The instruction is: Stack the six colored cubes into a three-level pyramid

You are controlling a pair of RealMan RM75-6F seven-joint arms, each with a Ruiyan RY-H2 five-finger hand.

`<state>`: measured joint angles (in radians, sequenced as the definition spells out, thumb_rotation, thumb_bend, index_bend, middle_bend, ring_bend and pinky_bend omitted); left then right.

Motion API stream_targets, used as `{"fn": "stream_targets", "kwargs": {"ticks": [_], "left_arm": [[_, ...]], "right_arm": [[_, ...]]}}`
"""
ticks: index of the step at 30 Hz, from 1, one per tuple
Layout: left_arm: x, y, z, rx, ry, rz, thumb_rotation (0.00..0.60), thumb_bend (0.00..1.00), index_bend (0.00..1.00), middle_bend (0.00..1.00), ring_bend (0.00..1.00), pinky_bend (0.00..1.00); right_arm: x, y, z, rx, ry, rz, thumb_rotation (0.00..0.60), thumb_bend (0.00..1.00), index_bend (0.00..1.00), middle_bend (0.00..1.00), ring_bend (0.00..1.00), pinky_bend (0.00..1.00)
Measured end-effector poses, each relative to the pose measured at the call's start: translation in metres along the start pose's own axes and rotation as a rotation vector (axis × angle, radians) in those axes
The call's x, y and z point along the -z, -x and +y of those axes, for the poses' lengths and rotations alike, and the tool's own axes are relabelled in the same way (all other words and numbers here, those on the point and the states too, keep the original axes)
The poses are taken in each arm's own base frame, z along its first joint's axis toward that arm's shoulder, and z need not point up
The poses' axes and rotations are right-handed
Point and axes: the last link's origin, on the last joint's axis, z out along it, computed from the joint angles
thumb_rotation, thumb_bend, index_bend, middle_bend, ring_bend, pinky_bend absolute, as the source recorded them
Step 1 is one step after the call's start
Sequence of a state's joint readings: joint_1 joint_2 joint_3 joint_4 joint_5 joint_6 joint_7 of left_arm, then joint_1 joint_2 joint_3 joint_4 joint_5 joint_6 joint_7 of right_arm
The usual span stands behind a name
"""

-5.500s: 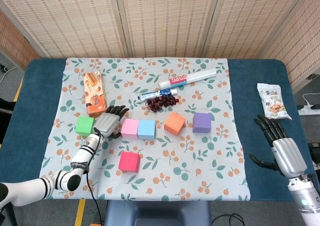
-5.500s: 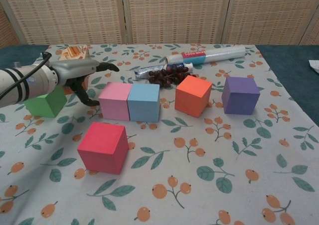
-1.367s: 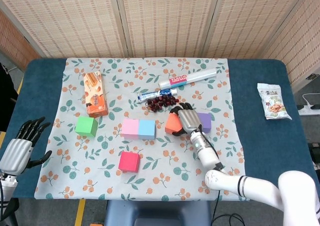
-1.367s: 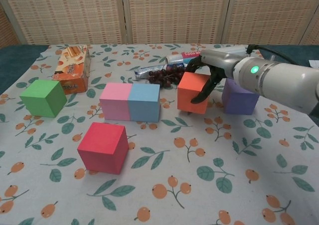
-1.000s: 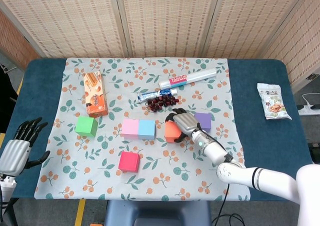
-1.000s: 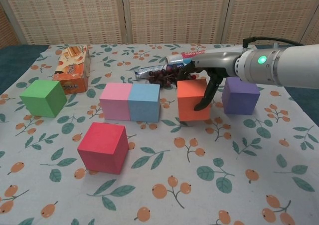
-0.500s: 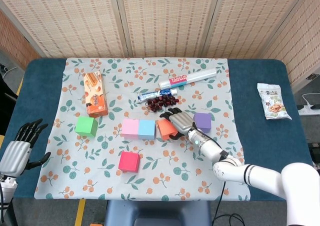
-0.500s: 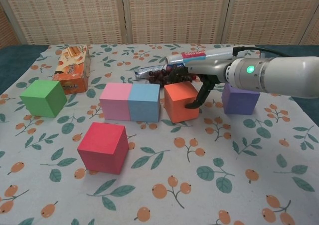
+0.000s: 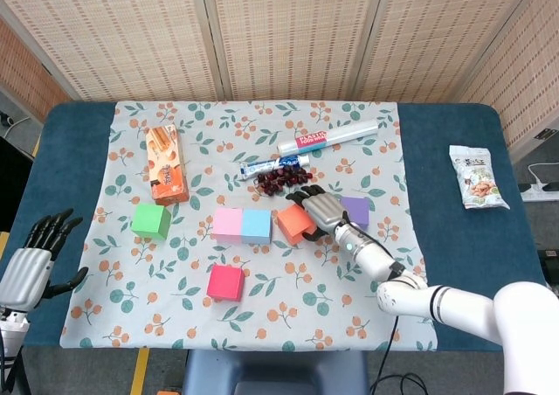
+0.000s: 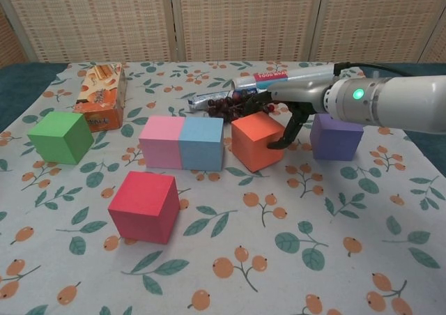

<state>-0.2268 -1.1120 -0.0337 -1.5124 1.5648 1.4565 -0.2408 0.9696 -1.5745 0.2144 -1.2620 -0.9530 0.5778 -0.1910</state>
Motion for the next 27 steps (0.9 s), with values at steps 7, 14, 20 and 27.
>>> {"fn": "stream_targets", "kwargs": {"ticks": [7,14,20,27], "left_arm": [[0.002,-0.002,0.000,0.000,0.002,0.008,0.600,0.31,0.10,0.00,0.00,0.02],[0.003,-0.002,0.001,0.007,0.016,0.010,0.600,0.31,0.10,0.00,0.00,0.02],[0.004,-0.001,0.001,0.012,0.023,0.010,0.600,0.31,0.10,0.00,0.00,0.02],[0.006,0.000,-0.002,0.015,0.023,0.006,0.600,0.31,0.10,0.00,0.00,0.02]], "right_arm": [[-0.001,-0.004,-0.005,-0.048,0.013,0.051,0.600,0.21,0.52,0.11,0.00,0.00],[0.006,-0.004,-0.018,-0.141,0.055,0.109,0.600,0.21,0.53,0.11,0.00,0.00],[0.008,0.001,-0.030,-0.163,0.123,0.137,0.600,0.21,0.51,0.11,0.00,0.00],[0.007,0.013,-0.041,-0.152,0.163,0.116,0.600,0.21,0.47,0.11,0.00,0.00]]}}
